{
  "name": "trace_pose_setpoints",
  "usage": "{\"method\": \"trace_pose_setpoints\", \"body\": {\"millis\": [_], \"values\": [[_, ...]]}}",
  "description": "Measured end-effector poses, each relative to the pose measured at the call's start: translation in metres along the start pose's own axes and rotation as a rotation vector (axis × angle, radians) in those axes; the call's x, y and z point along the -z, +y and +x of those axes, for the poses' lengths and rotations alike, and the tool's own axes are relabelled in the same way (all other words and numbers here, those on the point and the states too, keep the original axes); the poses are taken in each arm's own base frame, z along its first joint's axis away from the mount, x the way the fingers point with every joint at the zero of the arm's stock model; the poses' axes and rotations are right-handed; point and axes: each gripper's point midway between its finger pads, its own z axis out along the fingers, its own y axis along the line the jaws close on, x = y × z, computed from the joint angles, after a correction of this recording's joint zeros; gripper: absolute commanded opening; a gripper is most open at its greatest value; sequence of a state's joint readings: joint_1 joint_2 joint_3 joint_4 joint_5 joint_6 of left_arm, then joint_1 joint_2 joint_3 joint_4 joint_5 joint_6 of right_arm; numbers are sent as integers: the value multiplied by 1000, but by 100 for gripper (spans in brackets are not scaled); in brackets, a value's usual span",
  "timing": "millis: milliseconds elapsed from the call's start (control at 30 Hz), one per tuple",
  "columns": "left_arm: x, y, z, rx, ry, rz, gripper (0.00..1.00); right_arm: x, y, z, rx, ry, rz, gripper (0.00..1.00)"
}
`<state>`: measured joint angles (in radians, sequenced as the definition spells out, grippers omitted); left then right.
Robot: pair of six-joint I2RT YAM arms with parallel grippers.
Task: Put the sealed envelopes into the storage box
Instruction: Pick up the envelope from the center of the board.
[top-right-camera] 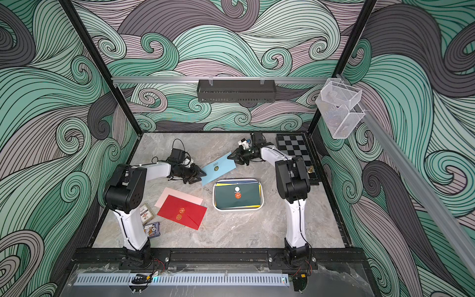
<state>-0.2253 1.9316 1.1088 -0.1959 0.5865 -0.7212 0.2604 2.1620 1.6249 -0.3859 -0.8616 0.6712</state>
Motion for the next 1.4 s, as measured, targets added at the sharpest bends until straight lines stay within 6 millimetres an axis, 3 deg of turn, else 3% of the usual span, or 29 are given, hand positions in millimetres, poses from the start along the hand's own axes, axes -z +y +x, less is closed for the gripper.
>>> {"method": "trace_pose_setpoints", "body": {"millis": [100,167,267,433,500,600,700,833,933,1000,1133,1267,1400], "values": [[11,3,3,-5,-13,-45,48,-1,6,0,61,-4,13,1],[27,0,3,-21,-36,-69,50,-1,10,3,101,-7,26,0],[72,-17,-3,-85,-120,-86,51,11,24,7,172,-30,37,0],[172,-88,-20,-344,-345,-19,53,55,79,25,363,-112,-4,0],[207,-118,-11,-504,-413,37,54,72,103,40,463,-143,-39,0],[236,-147,19,-746,-430,122,62,87,132,72,623,-146,-114,0],[246,-157,46,-934,-382,164,64,94,145,105,758,-119,-186,0],[251,-170,70,-1113,-296,191,65,96,144,151,927,-84,-262,0],[247,-181,92,-1232,-204,193,66,96,145,180,1052,-56,-317,0],[237,-186,117,-1327,-108,197,66,96,148,196,1136,-36,-356,0],[217,-172,160,-1438,61,170,65,94,153,213,1232,-3,-422,0],[210,-148,159,-1453,107,66,63,92,152,217,1276,15,-460,0],[205,-138,157,-1455,120,30,56,91,153,221,1302,27,-486,0]]}}
